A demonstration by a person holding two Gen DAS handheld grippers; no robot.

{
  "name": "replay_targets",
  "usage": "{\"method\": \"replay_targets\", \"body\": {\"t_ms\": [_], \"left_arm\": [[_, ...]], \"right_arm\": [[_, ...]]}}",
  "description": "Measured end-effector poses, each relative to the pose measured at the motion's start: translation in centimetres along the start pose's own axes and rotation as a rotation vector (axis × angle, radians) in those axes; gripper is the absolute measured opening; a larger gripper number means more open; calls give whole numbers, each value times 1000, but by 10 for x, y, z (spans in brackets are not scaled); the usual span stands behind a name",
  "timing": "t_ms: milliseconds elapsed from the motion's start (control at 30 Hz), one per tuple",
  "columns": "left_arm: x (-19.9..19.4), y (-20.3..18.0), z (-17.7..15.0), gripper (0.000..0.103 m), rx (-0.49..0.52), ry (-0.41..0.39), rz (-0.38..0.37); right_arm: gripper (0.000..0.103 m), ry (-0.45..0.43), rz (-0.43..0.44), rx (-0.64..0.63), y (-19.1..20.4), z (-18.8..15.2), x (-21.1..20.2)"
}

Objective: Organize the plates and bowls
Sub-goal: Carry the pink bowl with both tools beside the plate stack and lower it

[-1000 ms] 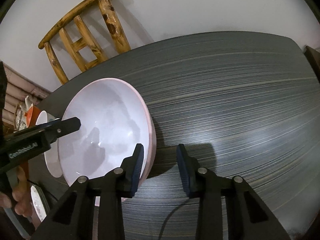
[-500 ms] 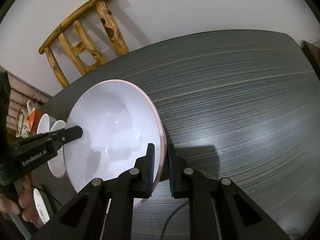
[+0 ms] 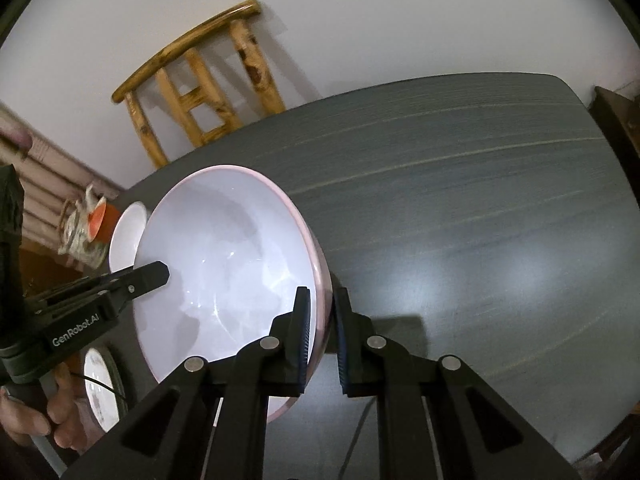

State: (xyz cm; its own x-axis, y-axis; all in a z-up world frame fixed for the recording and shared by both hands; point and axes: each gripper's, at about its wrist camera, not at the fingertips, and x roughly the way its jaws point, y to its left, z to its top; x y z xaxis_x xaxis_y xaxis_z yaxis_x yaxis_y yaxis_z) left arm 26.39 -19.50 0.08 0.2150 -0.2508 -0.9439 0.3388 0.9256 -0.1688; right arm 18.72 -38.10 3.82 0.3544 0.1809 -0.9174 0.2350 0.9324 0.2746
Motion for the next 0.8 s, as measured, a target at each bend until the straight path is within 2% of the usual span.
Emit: {"method": "replay_targets", "body": {"t_ms": [533, 800], "left_arm": [[-43, 62, -148, 7, -137, 13, 55], [-54, 91, -205, 7, -223, 17, 67]], "right_arm": [[13, 100, 38, -116, 71, -127, -8], [13, 137, 62, -156, 103, -162, 5]]}}
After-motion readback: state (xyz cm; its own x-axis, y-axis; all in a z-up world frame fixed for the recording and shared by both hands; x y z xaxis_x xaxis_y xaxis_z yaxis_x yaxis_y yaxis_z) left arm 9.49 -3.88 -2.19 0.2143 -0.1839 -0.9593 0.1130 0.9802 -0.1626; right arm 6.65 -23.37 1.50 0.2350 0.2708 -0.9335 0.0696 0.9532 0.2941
